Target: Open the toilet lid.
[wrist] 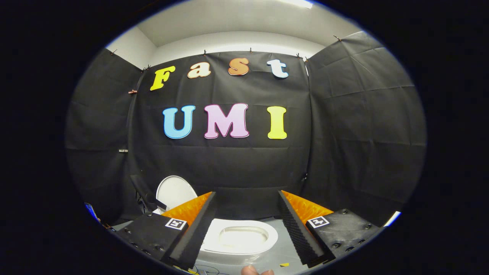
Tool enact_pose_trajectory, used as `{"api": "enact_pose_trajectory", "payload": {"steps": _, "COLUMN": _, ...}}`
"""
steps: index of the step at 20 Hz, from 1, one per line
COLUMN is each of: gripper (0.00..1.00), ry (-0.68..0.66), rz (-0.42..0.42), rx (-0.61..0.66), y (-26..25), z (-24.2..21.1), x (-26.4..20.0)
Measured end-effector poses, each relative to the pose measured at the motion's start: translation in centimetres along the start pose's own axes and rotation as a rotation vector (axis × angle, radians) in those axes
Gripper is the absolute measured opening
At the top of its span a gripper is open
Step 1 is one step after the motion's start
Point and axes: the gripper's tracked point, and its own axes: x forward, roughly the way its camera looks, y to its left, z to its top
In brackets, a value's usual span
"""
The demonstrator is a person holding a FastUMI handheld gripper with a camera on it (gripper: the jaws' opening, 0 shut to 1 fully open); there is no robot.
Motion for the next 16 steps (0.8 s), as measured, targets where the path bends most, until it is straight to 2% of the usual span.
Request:
{"api": "enact_pose_trajectory", "payload": {"steps": 3, "gripper": 0.99, "ry": -0.004, "rz": 0.022, "rx": 0.029, "y": 0.9, "z": 0.7, "x": -0.4}}
{"api": "enact_pose_trajectory", "payload": {"steps": 7, "gripper": 0.99, "ry": -0.016, "rz": 0.004, "rx": -0.011, "y": 0.7, "z": 0.7, "x": -0.9}}
{"api": "enact_pose_trajectory", "payload": {"steps": 16, "gripper": 0.99, "ry": 0.021, "rz": 0.03, "rx": -0.011, "y": 2.0, "z": -0.7, "x": -0.6}}
